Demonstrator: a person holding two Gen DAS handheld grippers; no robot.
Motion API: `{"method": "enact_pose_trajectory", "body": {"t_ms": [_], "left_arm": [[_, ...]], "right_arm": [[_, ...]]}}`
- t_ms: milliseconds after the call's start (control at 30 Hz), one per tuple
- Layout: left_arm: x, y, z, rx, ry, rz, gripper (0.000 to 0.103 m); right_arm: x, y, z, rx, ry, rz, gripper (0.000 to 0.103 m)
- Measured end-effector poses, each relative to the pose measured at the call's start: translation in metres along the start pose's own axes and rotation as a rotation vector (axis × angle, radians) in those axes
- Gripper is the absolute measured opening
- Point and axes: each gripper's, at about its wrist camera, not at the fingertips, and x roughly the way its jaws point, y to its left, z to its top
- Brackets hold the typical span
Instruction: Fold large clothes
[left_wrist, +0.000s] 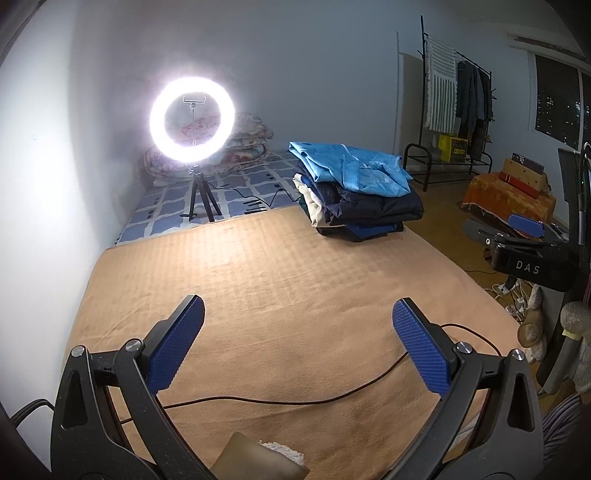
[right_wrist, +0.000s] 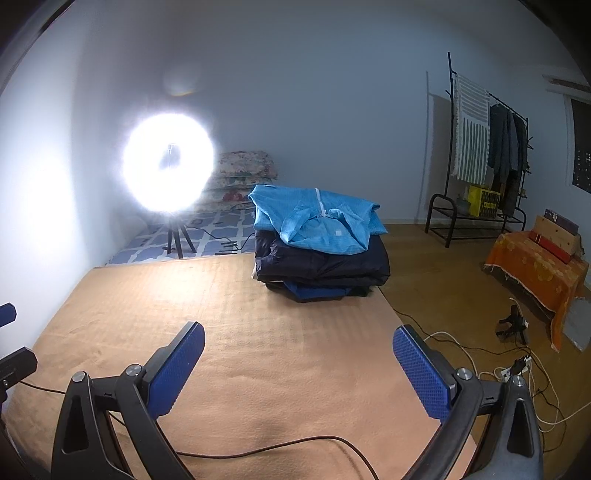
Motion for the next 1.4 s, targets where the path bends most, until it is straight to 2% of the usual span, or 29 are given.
{"method": "enact_pose_trajectory", "body": {"t_ms": [1400], "left_arm": [[-0.013, 0.005, 0.008, -0.007, -0.034, 0.022, 0.103]], "right_arm": [[-0.002, 0.012, -0.006, -0.011, 0.011, -0.022, 0.103]]}}
